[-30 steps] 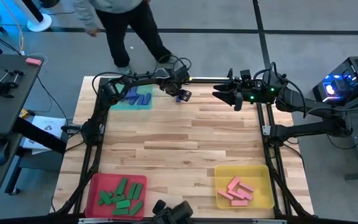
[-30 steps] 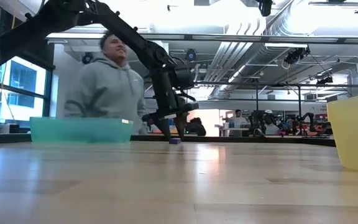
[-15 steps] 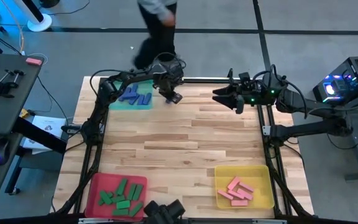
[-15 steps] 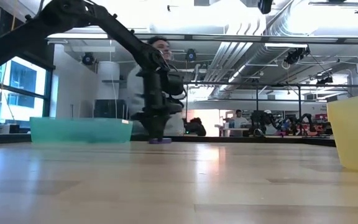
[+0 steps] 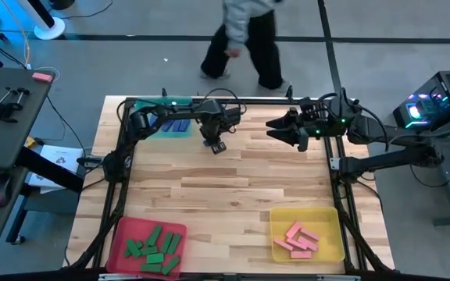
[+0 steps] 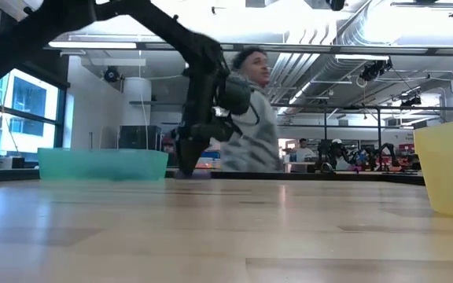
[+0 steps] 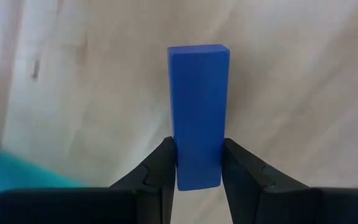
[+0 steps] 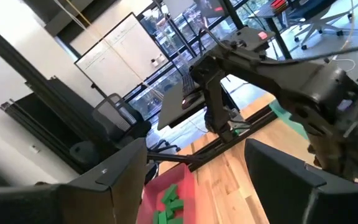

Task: Sort blocks
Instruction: Put the blue block into the blue bin

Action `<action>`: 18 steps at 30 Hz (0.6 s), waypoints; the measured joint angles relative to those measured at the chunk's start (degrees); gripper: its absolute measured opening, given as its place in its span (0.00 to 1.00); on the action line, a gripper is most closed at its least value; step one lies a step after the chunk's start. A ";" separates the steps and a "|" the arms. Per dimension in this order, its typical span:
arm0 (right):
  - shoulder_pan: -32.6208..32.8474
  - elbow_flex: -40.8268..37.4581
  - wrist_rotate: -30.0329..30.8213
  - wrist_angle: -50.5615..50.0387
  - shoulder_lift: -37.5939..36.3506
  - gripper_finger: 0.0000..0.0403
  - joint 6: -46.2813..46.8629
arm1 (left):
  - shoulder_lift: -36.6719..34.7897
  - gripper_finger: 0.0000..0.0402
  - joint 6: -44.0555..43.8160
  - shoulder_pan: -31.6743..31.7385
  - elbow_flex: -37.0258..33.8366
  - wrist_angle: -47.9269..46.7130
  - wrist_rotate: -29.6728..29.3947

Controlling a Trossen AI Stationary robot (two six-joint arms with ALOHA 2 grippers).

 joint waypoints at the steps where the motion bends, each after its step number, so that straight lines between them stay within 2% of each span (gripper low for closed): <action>1: 0.24 0.00 0.00 -0.01 -0.02 0.62 0.00 | -0.79 0.22 -0.12 -0.52 0.00 -0.17 -0.17; 8: 1.38 0.00 0.00 -0.06 -0.40 0.62 0.00 | -8.04 0.22 -1.53 -3.62 0.07 -1.41 -1.27; 12: 1.39 0.00 0.00 -0.36 -1.16 0.62 0.00 | -15.34 0.22 -4.30 -3.56 0.17 -3.65 -5.97; 15: 1.29 0.00 0.11 -0.61 -1.72 0.62 -0.02 | -20.27 0.22 -5.64 0.45 -0.83 -5.54 -8.88; 18: 1.28 0.00 0.15 -0.88 -1.91 0.62 -0.10 | -23.98 0.22 -5.78 7.75 -4.50 -7.04 -8.57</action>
